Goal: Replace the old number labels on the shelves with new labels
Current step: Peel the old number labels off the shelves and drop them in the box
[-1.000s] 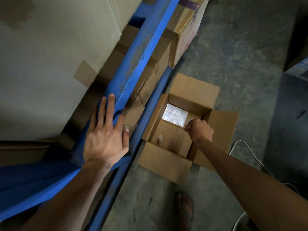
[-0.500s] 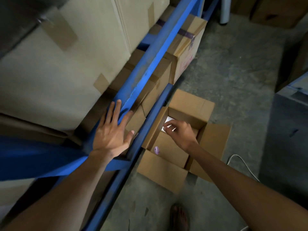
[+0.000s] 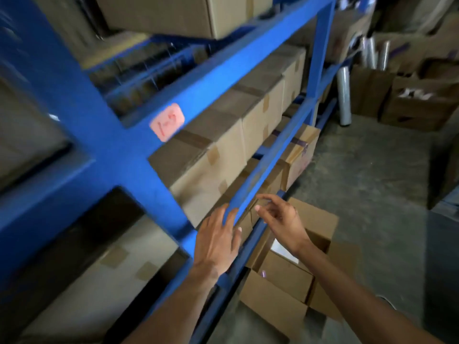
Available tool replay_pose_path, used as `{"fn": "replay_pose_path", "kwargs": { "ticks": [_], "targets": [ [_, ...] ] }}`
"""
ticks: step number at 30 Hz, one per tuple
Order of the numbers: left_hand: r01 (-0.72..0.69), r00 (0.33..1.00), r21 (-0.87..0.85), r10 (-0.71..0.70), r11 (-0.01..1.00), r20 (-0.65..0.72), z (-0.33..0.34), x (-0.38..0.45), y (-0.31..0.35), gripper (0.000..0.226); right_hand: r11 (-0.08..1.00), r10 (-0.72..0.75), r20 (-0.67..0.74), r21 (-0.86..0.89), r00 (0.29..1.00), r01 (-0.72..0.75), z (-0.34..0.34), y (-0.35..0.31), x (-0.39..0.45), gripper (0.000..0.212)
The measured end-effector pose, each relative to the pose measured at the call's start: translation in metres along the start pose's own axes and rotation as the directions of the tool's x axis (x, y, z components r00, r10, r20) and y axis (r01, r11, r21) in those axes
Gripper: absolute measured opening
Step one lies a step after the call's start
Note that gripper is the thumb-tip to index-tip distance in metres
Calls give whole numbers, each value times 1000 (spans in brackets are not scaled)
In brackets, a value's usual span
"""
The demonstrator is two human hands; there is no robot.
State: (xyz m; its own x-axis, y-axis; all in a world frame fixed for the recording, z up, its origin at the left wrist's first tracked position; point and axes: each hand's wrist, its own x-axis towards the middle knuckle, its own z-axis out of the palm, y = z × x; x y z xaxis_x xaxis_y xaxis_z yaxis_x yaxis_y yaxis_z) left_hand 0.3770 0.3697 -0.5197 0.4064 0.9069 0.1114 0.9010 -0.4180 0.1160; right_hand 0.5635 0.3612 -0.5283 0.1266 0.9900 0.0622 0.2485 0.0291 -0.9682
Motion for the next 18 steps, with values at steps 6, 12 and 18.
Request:
{"fn": "replay_pose_path", "kwargs": {
  "ticks": [6,12,18],
  "targets": [
    [-16,956,4,16,1000,-294,-97,-45,3,38,986,-120,-53,107,991,125,14,-92,-25,18],
    [30,849,128,42,991,-527,-174,-69,-19,37,965,-200,-100,151,975,214,37,-166,-43,18],
    [55,805,333,156,941,-573,-225,-54,-36,59,965,-226,-128,103,966,240,54,-218,-23,25]
  ]
}}
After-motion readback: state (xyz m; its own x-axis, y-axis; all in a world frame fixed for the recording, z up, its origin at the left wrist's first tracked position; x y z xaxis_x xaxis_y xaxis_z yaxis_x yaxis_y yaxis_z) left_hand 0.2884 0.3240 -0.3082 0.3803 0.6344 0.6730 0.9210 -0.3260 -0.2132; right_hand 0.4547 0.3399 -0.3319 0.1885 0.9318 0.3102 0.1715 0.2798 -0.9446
